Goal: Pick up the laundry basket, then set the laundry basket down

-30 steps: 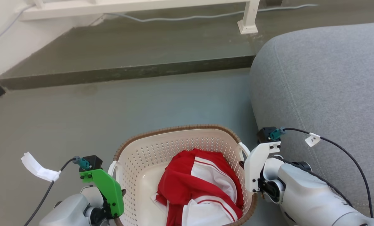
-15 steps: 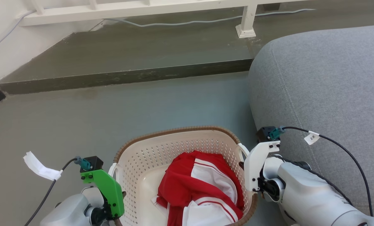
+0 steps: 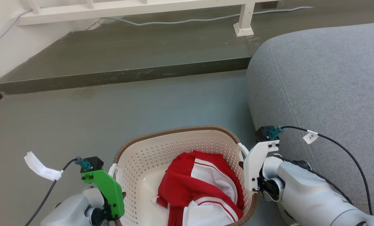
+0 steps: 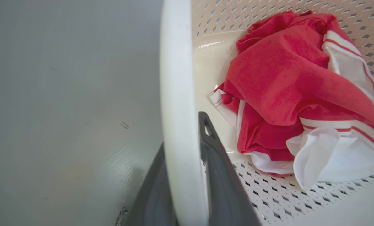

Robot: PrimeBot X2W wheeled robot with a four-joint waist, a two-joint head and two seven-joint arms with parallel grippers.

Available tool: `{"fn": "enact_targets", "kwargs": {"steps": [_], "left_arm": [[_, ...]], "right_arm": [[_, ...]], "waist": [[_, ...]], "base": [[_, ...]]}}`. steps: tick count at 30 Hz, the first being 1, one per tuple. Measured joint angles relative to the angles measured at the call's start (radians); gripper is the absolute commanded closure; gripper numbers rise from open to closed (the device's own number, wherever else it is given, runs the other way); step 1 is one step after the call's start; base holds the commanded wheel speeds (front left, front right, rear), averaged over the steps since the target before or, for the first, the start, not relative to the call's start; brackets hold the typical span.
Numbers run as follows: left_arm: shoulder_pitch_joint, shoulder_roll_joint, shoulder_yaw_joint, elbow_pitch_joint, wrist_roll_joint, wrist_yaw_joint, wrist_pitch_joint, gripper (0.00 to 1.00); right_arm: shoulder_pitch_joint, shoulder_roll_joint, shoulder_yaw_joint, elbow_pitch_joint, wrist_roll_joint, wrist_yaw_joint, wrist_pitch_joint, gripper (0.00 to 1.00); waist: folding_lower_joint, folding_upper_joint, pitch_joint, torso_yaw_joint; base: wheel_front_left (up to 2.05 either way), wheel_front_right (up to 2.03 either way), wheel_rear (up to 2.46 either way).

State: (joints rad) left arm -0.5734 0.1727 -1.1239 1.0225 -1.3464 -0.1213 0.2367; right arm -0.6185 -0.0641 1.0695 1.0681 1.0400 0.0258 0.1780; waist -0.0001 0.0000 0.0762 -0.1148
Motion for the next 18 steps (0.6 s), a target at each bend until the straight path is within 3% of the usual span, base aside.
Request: {"fn": "enact_targets", "kwargs": {"steps": [18], "left_arm": [[-0.030,0.003,-0.006,0.000,0.000,0.000,-0.013,1.00]], "right_arm": [[-0.018,-0.003,0.011,-0.005,0.017,-0.003,-0.012,1.00]], "waist": [[0.0000,0.0000,0.033,-0.006]], "base": [[0.00,0.00,0.00]]}}
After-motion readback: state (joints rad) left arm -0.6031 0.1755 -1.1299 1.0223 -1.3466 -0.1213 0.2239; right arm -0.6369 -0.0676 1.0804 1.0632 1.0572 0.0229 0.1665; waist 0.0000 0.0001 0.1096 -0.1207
